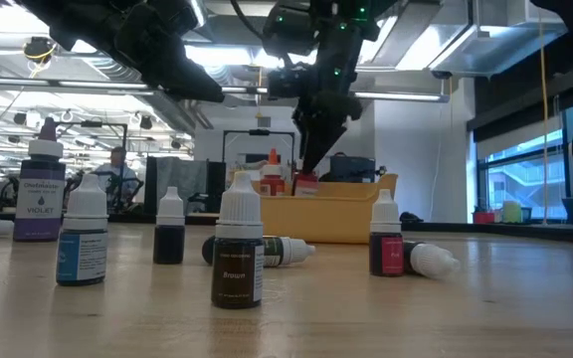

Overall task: Pick & Place food coloring
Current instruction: Put the big pink food coloring bottle into the yellow bin, then put the big purple food coloring bottle into the yellow bin, then put the big yellow food coloring bottle into the yellow bin

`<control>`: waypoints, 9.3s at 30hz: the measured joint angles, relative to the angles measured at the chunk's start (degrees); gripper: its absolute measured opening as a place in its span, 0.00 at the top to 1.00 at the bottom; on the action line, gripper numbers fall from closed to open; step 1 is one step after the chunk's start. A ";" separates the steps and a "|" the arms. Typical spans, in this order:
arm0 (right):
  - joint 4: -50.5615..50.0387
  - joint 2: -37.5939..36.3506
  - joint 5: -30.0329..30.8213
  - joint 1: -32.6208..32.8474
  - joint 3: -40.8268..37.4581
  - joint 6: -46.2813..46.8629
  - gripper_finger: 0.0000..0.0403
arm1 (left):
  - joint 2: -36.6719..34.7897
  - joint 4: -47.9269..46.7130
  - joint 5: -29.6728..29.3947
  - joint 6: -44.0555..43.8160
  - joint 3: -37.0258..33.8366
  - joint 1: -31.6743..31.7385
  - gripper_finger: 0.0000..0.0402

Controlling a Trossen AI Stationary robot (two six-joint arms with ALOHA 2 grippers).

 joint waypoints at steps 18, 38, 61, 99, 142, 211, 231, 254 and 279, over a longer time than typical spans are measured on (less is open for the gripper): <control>1.79 0.00 0.45 0.04 -0.04 0.35 0.62 | 0.00 0.00 0.00 0.00 0.00 -0.02 0.65; -17.25 -6.01 -11.95 2.98 11.96 12.53 0.62 | 0.00 0.04 0.00 0.02 0.00 -0.01 0.65; 40.15 -44.58 9.13 12.84 -49.32 21.23 0.62 | -0.02 2.63 2.61 3.79 0.04 -0.22 0.56; 40.28 -44.76 9.11 12.76 -51.40 17.16 0.62 | 14.89 -60.88 -4.05 -37.85 17.92 -19.80 0.43; 40.35 -44.72 9.04 12.79 -51.40 16.73 0.62 | 15.12 -68.86 -12.38 -31.02 28.54 -19.93 0.72; 30.80 -44.76 9.02 16.68 -42.01 10.49 0.62 | 24.42 -37.40 -1.05 6.27 33.55 -1.38 0.64; 3.44 -29.38 -0.40 44.06 -25.85 25.65 0.62 | 6.71 9.11 0.98 4.31 4.52 -1.16 0.65; 0.82 -21.35 -4.51 46.66 -26.03 31.90 0.62 | 6.71 9.07 0.87 2.87 4.52 -1.22 0.65; -2.01 -20.42 -4.48 46.62 -26.07 31.73 0.62 | 6.73 8.59 0.90 2.85 4.52 -1.22 0.66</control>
